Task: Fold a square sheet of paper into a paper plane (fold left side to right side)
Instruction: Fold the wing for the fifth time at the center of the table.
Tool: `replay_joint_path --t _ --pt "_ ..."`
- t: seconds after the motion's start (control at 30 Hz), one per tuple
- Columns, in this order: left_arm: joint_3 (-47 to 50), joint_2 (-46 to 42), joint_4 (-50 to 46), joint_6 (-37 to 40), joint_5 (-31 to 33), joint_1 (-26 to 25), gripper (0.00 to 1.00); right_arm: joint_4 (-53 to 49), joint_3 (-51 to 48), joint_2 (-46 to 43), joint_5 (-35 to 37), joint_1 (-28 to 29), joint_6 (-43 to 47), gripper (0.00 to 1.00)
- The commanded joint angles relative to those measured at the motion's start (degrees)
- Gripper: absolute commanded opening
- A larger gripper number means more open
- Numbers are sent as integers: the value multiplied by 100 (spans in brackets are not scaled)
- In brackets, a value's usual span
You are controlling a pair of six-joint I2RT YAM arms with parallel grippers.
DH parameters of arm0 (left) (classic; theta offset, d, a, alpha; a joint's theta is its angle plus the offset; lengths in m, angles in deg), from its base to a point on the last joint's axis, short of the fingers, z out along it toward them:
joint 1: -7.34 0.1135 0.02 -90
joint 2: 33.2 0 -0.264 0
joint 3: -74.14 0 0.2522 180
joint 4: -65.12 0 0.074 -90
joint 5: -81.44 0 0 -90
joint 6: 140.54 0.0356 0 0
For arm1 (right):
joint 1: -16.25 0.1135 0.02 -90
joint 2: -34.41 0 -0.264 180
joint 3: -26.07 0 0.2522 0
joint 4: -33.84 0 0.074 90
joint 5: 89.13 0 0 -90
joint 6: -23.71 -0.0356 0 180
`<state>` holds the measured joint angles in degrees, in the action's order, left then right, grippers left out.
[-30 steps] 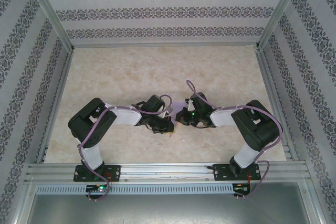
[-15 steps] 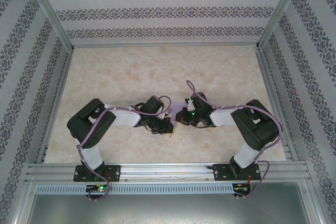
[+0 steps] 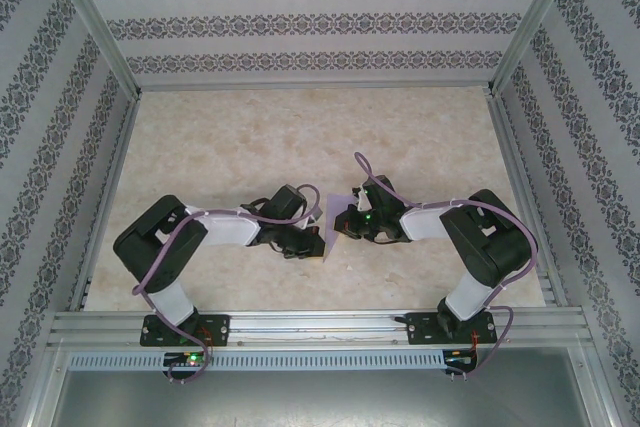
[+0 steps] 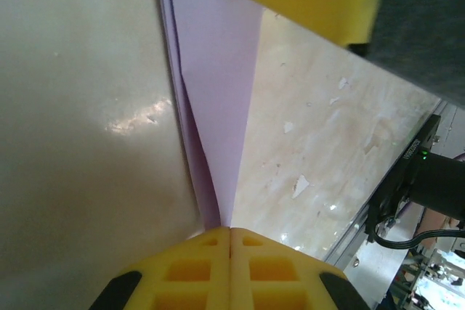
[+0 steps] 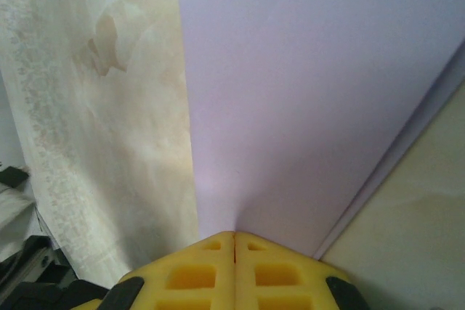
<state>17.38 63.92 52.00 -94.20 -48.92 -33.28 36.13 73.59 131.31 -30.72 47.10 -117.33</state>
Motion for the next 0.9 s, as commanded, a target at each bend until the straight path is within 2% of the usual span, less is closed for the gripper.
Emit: replay_joint_path --t 0.0,0.13,0.33,0.87 --pt "-154 -323 -417 200 185 81 5 -498 -150 610 699 97 163 0" --pt "-197 -365 -180 148 29 64 5 -489 -149 626 698 97 173 0" --pt "-418 137 208 43 -248 -130 5 -490 -141 644 698 100 174 0" --pt "-351 545 223 134 -229 -174 5 -507 -130 704 707 97 182 0"
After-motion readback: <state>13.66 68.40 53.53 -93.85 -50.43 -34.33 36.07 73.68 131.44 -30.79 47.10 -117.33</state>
